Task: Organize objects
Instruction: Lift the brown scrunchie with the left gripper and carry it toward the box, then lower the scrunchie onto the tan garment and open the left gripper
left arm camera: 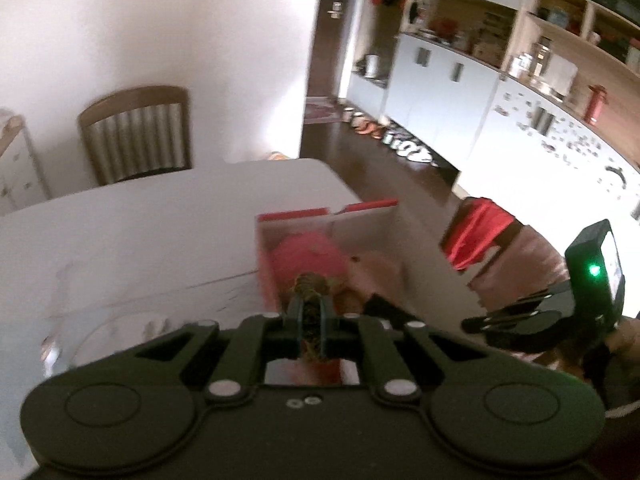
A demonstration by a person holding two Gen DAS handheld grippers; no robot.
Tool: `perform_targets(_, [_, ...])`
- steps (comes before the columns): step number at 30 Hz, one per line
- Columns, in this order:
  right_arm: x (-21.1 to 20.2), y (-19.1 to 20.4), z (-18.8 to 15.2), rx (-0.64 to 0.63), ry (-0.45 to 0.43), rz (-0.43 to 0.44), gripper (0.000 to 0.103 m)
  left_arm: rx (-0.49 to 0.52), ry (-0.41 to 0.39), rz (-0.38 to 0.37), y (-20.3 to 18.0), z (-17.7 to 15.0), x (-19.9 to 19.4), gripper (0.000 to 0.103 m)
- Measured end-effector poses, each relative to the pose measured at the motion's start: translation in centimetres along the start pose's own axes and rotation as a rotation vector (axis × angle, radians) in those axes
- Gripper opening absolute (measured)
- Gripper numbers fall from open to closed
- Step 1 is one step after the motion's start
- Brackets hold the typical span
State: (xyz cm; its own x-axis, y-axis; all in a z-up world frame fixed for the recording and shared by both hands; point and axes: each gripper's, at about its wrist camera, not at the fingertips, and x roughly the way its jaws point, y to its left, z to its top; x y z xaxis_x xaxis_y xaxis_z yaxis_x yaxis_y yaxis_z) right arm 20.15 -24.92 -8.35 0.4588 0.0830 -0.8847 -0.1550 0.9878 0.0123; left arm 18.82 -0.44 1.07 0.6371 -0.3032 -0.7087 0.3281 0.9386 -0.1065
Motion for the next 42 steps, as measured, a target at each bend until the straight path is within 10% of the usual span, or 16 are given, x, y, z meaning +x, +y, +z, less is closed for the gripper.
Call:
perform_targets(28, [-0.2,-0.3,0.1,0.013,0.006,0.001,0.005,0.051,0.14,-0.198,-6.2,4.6,15.5,0.005])
perform_targets(42, [-0.3,-0.4,0.1,0.019,0.011,-0.005,0.005,0.139,0.252,-0.042,-5.8,2.9,21.1,0.006])
